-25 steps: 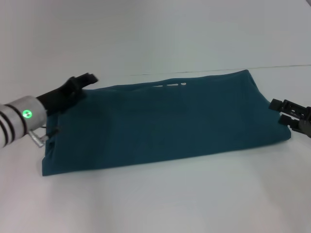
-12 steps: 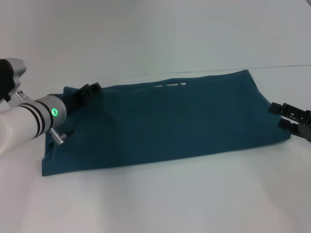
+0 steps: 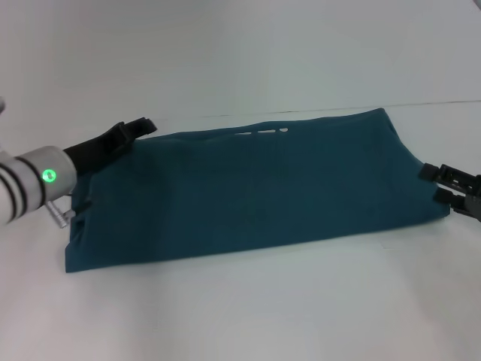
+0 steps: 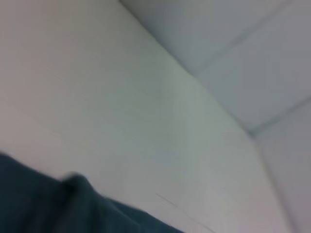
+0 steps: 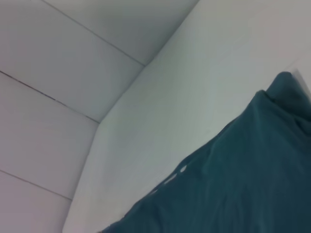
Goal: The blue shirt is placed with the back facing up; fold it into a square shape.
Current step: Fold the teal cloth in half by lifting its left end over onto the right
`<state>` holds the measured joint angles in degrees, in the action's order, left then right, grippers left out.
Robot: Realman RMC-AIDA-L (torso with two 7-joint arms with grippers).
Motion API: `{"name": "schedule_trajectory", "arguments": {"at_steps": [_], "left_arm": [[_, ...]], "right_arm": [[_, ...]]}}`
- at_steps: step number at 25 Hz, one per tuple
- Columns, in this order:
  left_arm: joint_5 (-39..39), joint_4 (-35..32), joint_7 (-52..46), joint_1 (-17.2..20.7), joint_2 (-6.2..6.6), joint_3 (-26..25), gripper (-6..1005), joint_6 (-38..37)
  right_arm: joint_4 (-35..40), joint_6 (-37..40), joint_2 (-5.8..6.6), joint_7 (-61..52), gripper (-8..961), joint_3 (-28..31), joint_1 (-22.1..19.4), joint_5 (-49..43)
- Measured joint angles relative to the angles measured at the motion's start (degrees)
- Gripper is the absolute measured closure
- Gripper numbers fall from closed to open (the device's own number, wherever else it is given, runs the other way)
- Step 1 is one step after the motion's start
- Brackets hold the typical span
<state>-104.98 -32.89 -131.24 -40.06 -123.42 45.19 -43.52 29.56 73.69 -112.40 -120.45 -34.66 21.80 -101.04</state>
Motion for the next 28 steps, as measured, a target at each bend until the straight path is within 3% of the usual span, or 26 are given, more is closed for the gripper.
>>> {"name": "schedule_trajectory", "arguments": {"at_steps": [4,13,24,28], "left_arm": [[-0.35,-2.05,-8.03,4.85,1.62,-2.06,343,-13.1],[-3.74,-1.65,-9.37,12.2,-0.09,-9.54,325,-16.93],[-6.71,-1.16,-9.03,13.63,-0.36,-12.45,287,-18.26],[-6.57,-2.68,-6.56,13.69,0.76,-15.85,273,-26.98]], "right_arm": [[-0.01,0.61,0.43,-0.07,39,-0.04,0.02,-0.89],[0.15,1.64,0.44,0.13,39,-0.04,0.01,-1.54],[0.0,1.43,0.34,0.13,38,0.1,0.24,-2.41],[0.28,1.69,0.4,0.13,38,0.28,0.24,-2.42]]}}
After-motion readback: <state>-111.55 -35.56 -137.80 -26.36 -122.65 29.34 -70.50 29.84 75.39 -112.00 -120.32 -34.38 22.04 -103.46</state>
